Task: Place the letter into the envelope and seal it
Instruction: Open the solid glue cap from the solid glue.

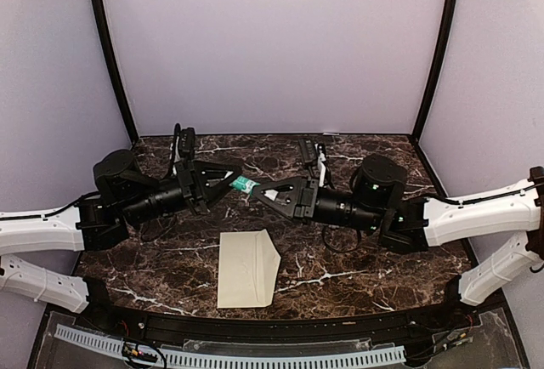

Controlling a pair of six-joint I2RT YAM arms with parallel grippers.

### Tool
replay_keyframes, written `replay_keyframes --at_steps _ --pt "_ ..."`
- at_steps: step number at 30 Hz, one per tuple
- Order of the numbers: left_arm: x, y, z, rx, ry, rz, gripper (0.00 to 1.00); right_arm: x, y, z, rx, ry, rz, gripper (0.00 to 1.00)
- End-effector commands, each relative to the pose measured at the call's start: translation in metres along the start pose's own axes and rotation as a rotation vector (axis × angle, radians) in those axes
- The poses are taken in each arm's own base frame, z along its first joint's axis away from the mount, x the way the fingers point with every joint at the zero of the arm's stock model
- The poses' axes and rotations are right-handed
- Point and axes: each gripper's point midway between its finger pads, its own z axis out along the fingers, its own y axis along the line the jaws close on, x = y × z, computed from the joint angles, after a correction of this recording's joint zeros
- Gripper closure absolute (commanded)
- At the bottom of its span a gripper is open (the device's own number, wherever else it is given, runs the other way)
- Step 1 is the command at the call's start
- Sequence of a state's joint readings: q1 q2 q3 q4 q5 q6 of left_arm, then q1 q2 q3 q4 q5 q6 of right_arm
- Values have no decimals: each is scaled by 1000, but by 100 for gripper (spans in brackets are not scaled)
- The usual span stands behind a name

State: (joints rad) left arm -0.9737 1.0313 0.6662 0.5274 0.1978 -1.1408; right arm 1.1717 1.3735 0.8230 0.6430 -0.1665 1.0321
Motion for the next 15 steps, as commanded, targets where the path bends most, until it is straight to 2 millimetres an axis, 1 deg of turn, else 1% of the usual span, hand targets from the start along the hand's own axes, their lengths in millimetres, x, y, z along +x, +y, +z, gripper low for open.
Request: replay_keyframes --at_steps 1,2,3,4,5,7,9,12,15 --pt "8 -3 -1 24 38 16 81 -12 21 0 -45 -30 -27 87" --pt "9 -2 -2 18 43 14 72 -13 21 -1 -40 -34 -32 90" --pt "11 -2 -2 18 49 15 57 -13 20 -2 -30 -31 -39 91" --pt "13 0 -3 10 57 12 51 -12 20 -2 -19 -22 -49 93" --pt "15 1 -3 9 71 12 43 -11 15 -2 8 -3 -58 94" --pt "21 5 -3 -4 101 7 40 -8 12 0 41 43 -80 94" --pt "26 7 -4 -10 128 2 39 -4 10 1 58 101 -98 94" --pt "33 9 -4 -11 166 -6 43 0 5 0 76 159 -121 95" --pt "37 10 -3 -11 186 -16 45 1 6 -5 49 190 -123 95"
